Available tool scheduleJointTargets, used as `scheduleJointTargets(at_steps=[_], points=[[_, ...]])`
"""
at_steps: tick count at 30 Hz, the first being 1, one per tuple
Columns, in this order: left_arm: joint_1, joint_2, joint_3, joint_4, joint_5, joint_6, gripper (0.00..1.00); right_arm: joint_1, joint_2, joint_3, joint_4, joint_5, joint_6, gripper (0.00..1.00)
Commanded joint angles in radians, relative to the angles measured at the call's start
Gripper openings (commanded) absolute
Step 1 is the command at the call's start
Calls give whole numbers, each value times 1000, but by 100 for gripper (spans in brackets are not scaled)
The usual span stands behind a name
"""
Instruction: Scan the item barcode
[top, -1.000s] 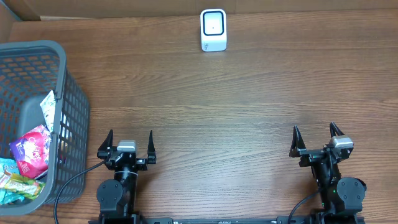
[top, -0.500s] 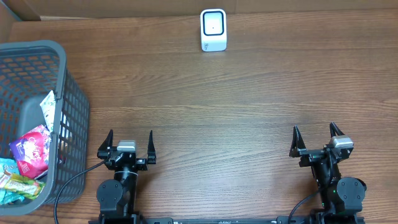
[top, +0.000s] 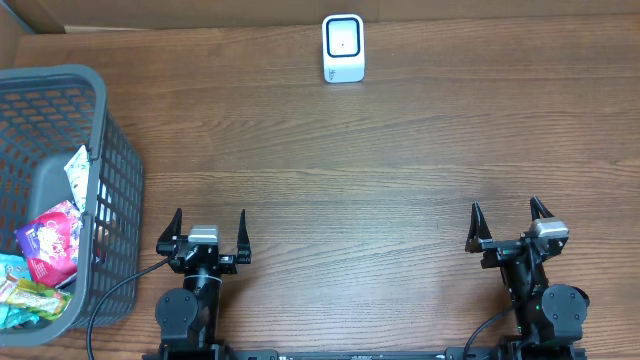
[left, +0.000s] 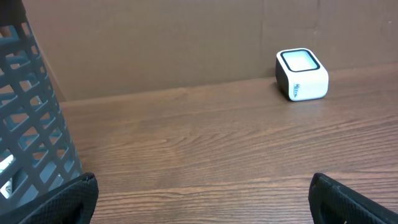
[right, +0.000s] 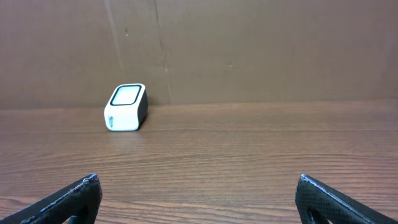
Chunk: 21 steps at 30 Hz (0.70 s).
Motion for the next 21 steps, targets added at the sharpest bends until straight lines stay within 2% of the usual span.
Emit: scheduleJointTargets(at_steps=[1,11,18,21], points=[[-7,-14,-3,0,16,-26,100,5,-5,-10,5,5,7,100],[-7,-14,-3,21,71,-26,100,5,-5,-10,5,5,7,100],[-7,-14,31,64,177,-27,100,5,-5,-10,27,3,7,100],[-7,-13,64,51,206,-30,100,5,-5,-10,69,-60,7,100]])
